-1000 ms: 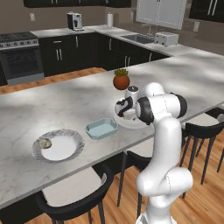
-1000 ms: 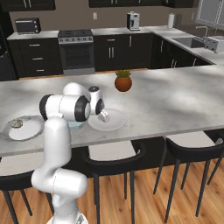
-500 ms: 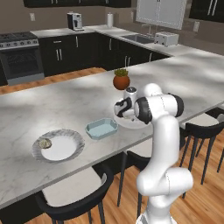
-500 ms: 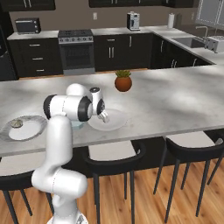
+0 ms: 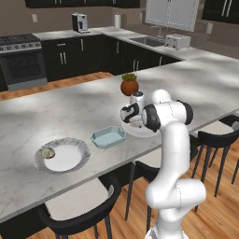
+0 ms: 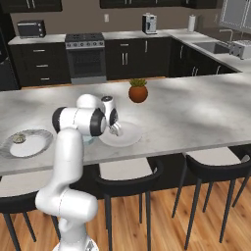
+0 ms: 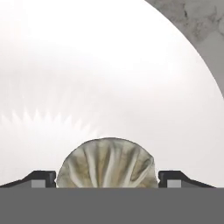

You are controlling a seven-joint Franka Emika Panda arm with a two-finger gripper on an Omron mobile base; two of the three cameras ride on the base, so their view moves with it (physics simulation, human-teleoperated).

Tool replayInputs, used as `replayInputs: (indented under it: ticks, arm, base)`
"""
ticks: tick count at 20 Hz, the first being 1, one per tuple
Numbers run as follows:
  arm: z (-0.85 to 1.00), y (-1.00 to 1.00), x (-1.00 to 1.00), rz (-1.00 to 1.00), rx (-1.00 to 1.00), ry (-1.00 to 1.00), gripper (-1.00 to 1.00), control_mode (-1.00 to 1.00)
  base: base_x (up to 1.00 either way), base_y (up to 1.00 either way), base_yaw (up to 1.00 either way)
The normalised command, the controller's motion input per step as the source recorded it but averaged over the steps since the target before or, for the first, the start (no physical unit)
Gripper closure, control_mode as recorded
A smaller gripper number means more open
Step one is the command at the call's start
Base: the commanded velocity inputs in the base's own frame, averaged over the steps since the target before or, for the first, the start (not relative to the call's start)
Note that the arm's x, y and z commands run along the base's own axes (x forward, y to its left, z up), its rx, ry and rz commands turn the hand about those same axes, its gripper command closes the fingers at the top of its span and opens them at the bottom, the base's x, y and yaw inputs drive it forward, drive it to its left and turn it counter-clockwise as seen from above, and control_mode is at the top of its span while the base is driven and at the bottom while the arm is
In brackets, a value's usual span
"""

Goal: Place two dumplings into each of the tupperware containers and then place the containers in the fridge.

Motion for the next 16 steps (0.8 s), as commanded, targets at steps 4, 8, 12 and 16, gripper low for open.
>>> replayInputs:
  ticks: [4,8,12,16]
  arm:
    - [-0.38,-0.08,0.05,0.00,0.00,0.04,1.00,-1.00]
    - [-0.26,-0.17,-0.06,0.00,0.02,0.02,1.00,-1.00]
    - [0.07,-0.02,-0.71,0.00,0.12,-0.24,1.00,-1.00]
    - [0.42,0.00,-0.85,0.03,0.13,-0.29,1.00,-1.00]
  base:
    - [0.00,0.00,0.00]
    - [0.00,0.00,0.00]
    - [0.00,0.00,0.00]
    - [0.00,0.00,0.00]
